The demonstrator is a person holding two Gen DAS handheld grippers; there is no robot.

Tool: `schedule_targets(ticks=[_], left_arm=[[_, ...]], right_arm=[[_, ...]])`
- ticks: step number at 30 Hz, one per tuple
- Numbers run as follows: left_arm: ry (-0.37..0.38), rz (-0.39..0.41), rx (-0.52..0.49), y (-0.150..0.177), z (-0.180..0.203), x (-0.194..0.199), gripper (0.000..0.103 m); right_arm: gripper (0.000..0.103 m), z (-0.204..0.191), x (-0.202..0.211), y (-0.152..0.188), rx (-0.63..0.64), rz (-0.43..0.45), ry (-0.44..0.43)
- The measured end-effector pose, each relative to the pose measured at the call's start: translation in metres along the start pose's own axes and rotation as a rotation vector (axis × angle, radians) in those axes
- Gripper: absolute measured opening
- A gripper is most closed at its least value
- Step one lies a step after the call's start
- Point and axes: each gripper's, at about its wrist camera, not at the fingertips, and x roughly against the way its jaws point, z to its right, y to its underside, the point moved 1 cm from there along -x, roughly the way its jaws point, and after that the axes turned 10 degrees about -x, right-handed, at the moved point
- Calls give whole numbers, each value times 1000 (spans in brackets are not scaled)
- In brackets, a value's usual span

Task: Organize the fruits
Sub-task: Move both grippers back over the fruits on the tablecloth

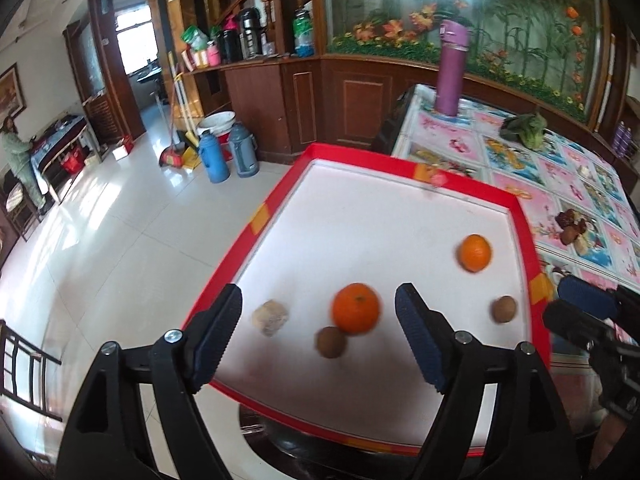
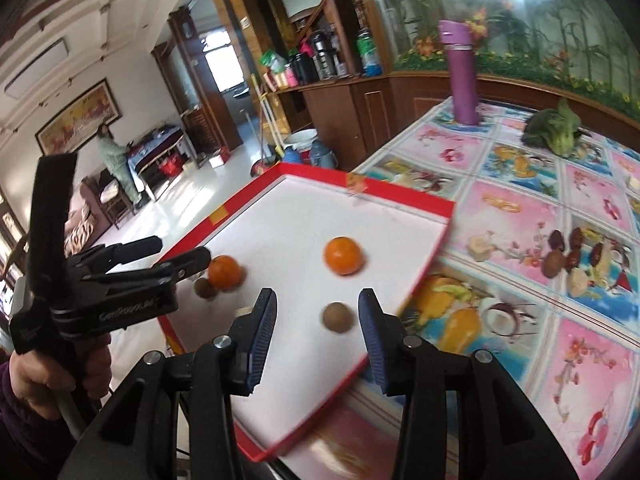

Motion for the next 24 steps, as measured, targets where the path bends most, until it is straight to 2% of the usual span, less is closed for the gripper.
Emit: schedule_targets(ticks=[8, 14, 19, 24], left_arm=[[76, 13, -108, -8, 51, 9, 84], [154, 17, -200, -16, 96, 15, 85], [248, 20, -268, -28, 135, 20, 85], [278, 18, -319, -40, 162, 16, 85]], right_arm=[[42, 61, 31, -3, -101, 55, 93], [42, 116, 47, -3, -162, 68, 222], [42, 156, 41, -15, -210, 54, 319], [42, 171, 17, -30, -216, 9, 364]])
